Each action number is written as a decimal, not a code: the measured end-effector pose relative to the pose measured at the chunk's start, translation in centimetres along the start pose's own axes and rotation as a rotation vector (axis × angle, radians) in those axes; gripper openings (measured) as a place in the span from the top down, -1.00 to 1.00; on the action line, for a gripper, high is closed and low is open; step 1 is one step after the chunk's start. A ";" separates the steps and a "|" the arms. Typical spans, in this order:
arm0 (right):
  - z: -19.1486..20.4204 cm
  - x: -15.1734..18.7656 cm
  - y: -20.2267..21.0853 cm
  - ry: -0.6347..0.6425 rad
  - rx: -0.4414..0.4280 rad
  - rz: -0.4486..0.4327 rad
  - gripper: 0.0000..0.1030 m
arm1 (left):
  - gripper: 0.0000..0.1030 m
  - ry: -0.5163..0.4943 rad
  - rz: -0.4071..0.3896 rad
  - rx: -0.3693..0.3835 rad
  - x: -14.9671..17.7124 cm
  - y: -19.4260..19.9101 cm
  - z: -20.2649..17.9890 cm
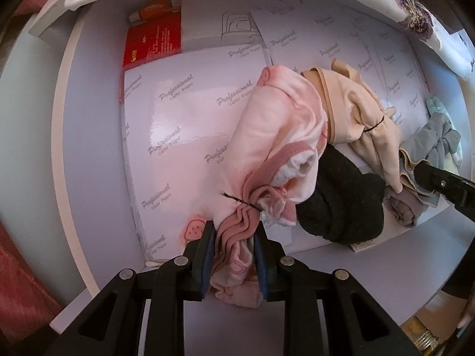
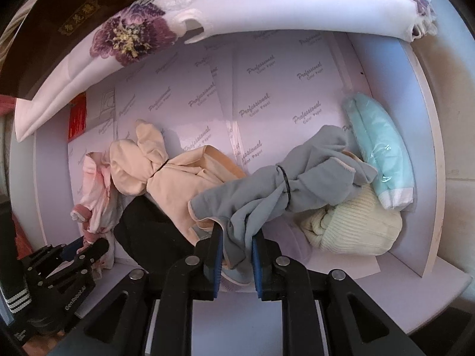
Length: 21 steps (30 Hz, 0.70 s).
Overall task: Organize soft objects
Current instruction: 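Carry the pink socks into the gold tray with the left tool while the right tool holds the grey sock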
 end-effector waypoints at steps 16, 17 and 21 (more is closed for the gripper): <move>3.9 2.3 -0.2 0.100 0.083 -0.017 0.62 | 0.55 0.058 -0.071 0.068 1.3 2.8 0.6; 4.0 2.3 -0.2 0.102 0.084 -0.020 0.62 | 0.55 0.067 -0.082 0.089 1.4 3.2 0.6; 4.6 2.8 -0.1 0.141 0.107 -0.040 0.61 | 0.55 0.098 -0.122 0.154 1.8 4.5 0.9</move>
Point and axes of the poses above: each gripper's, at about its wrist camera, not at the fingertips, and y roughly against the way its jaws point, z to its left, x to its underside, the point moved 2 cm from there along -y, roughly the way its jaws point, and after that the axes turned 15 degrees about x, right-handed, at the moved point
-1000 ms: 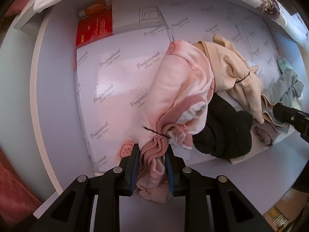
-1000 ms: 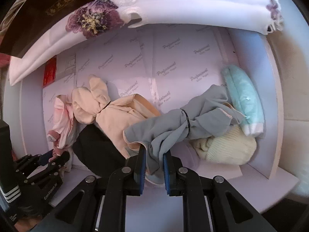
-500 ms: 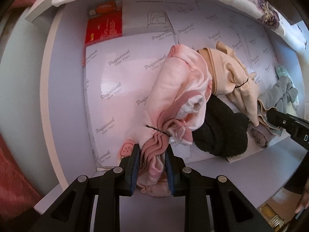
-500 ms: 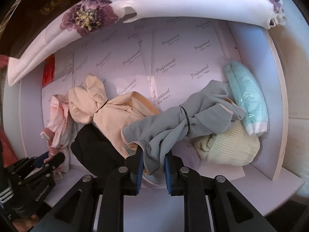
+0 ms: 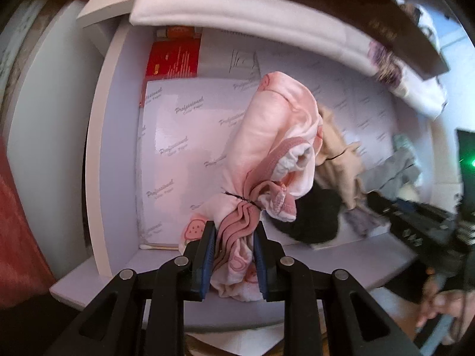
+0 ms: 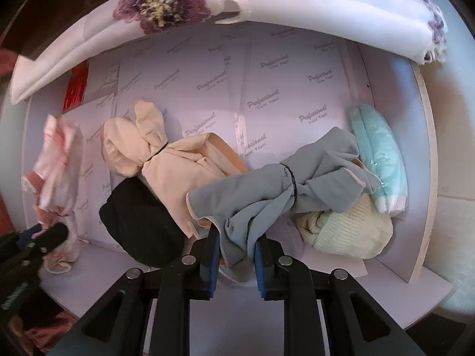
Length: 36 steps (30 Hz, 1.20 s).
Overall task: Organize soft objects
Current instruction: 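Carry the pink socks into the gold tray with the left tool while the right tool holds the grey sock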
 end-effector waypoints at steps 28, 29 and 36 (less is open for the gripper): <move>1.8 1.3 1.5 0.084 0.062 -0.042 0.60 | 0.55 -0.024 -0.279 0.289 -1.2 8.7 -5.4; 1.8 1.3 1.5 0.082 0.060 -0.041 0.60 | 0.55 -0.027 -0.287 0.296 -1.5 9.1 -5.8; 1.8 1.3 1.7 0.089 0.065 -0.046 0.59 | 0.55 -0.004 -0.312 0.346 -4.5 11.0 -8.3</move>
Point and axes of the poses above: each gripper's, at about its wrist camera, not at the fingertips, and y roughly against the way its jaws point, z to its left, x to its underside, the point moved 2 cm from there along -y, roughly the way its jaws point, and after that the axes turned 15 degrees about x, right-handed, at the moved point
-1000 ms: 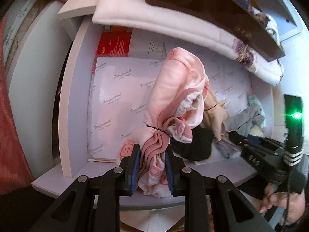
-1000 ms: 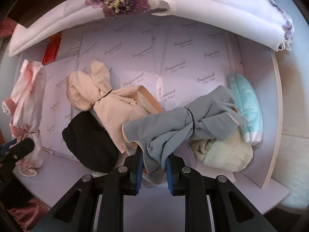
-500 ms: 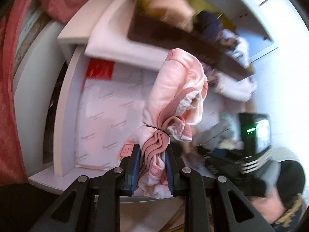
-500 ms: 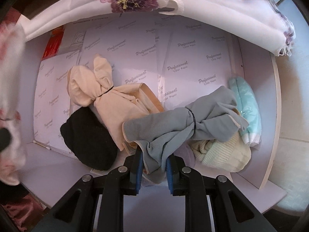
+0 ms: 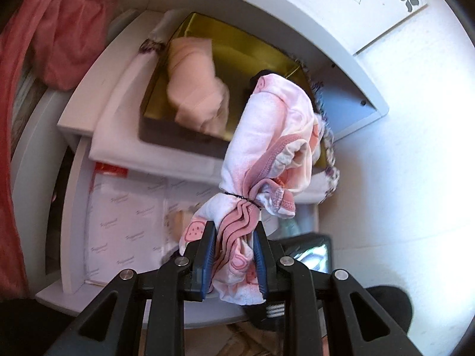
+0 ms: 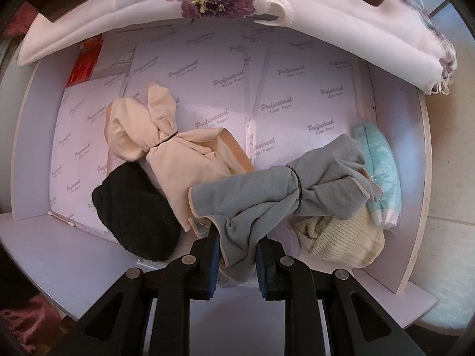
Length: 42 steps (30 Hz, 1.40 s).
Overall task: Organize soft objects
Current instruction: 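Carry the pink socks into the gold tray with the left tool while the right tool holds the grey sock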
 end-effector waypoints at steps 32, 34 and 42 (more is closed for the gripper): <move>1.2 0.5 0.7 0.049 0.036 -0.024 0.55 | 0.54 0.208 -0.071 0.006 -13.4 -7.9 0.8; 1.2 0.4 0.7 0.050 0.038 -0.023 0.54 | 0.50 0.194 -0.063 -0.027 -13.7 -8.4 0.9; 1.1 0.3 0.8 0.044 0.040 -0.022 0.54 | 0.34 0.070 -0.046 -0.063 -14.7 -8.4 -0.5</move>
Point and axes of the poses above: each gripper's, at about its wrist camera, not at the fingertips, and y roughly against the way its jaws point, z to its left, x to its underside, the point moved 2 cm from there along -y, roughly the way its jaws point, and after that the axes turned 15 degrees about x, right-handed, at the moved point
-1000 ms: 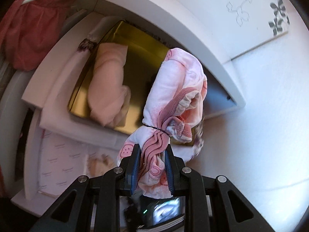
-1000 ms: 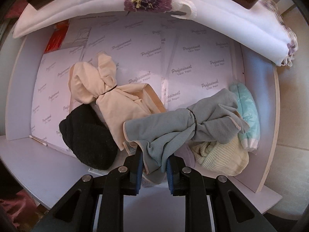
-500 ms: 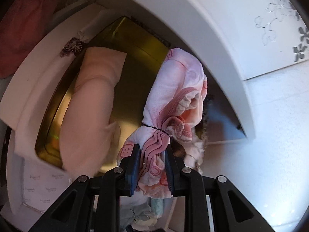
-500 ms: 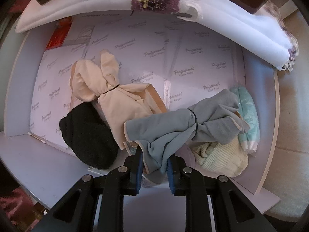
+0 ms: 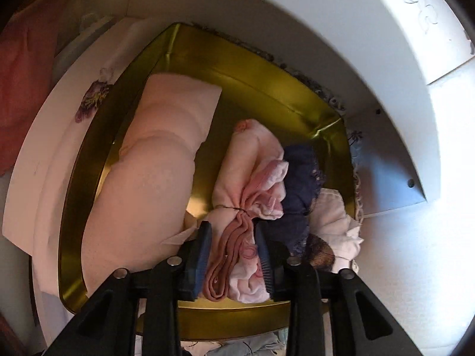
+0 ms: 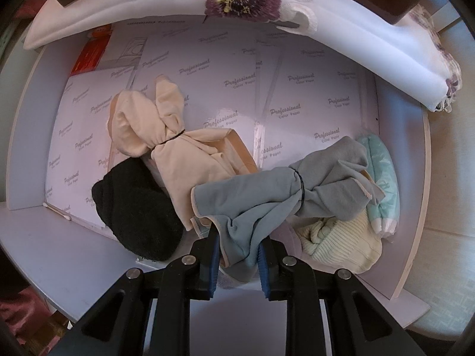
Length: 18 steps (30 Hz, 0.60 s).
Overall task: Organize soft objects
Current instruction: 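Carry the pink socks into the gold tray with the left tool while the right tool holds the grey sock, then open the left tool to release the pink socks in the tray, then move the open left tool back over the drawer while the right tool holds the grey sock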
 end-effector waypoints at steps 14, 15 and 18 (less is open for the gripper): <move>0.2 0.2 0.2 -0.004 0.012 -0.008 0.54 | 0.33 -0.132 -0.086 -0.061 4.2 6.8 -0.1; 0.2 0.2 0.2 -0.004 0.012 -0.009 0.54 | 0.33 -0.130 -0.090 -0.061 4.8 7.5 0.0; 0.2 0.2 0.3 -0.008 0.011 -0.009 0.54 | 0.33 -0.125 -0.098 -0.069 6.0 7.8 0.5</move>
Point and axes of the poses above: each gripper's, at about its wrist camera, not at the fingertips, and y roughly against the way its jaws point, z to its left, x to its underside, the point moved 2 cm from there along -y, roughly the way its jaws point, and after that the axes turned 15 degrees about x, right-handed, at the moved point
